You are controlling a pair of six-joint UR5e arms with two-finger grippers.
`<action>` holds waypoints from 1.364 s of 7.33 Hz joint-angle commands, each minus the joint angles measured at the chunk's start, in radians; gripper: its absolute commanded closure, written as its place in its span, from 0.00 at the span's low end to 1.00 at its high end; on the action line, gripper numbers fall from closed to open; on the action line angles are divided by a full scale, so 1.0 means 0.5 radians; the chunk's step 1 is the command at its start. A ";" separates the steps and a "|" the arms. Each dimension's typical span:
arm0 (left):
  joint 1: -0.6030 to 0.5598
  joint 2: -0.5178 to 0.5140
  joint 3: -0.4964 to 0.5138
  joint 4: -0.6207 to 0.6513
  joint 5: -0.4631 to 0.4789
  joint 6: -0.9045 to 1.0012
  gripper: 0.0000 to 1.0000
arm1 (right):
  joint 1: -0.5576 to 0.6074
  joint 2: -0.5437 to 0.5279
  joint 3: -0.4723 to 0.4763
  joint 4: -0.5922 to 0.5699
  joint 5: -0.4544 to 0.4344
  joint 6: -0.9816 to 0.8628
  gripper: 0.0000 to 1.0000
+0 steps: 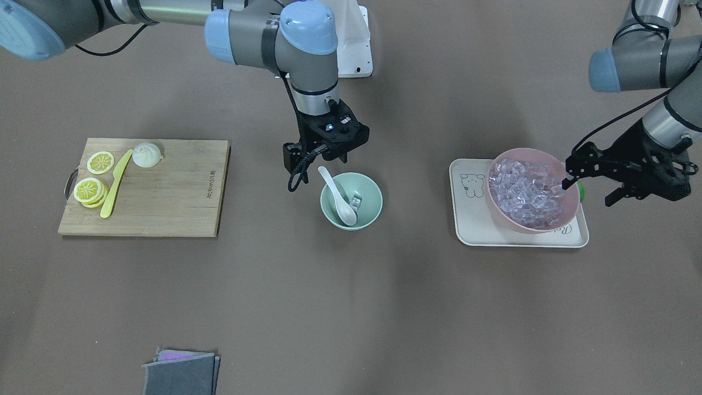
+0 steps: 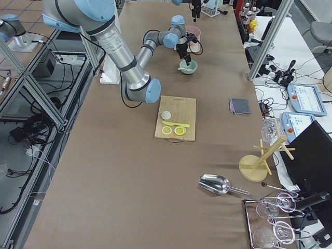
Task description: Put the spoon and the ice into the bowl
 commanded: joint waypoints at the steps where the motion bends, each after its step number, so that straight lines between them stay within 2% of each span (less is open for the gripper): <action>1: -0.156 0.010 0.006 0.185 -0.029 0.214 0.03 | 0.335 -0.324 0.257 -0.094 0.349 -0.006 0.00; 2: -0.260 0.022 0.003 0.314 -0.029 0.328 0.03 | 0.486 -0.521 0.376 -0.091 0.466 -0.064 0.00; 4: -0.517 0.178 0.000 0.526 -0.084 0.686 0.03 | 0.857 -0.779 0.424 -0.100 0.785 -0.321 0.00; 5: -0.610 0.386 0.003 0.536 -0.075 0.873 0.03 | 1.059 -0.926 0.433 -0.097 0.896 -0.447 0.00; 7: -0.766 0.473 0.040 0.552 -0.069 0.927 0.03 | 1.318 -1.187 0.408 -0.103 0.919 -0.894 0.00; 8: -0.800 0.550 0.019 0.546 -0.075 0.921 0.02 | 1.437 -1.289 0.405 -0.103 0.925 -1.006 0.00; 10: -0.813 0.556 0.003 0.662 -0.078 0.909 0.02 | 1.552 -1.473 0.396 -0.088 0.934 -1.071 0.00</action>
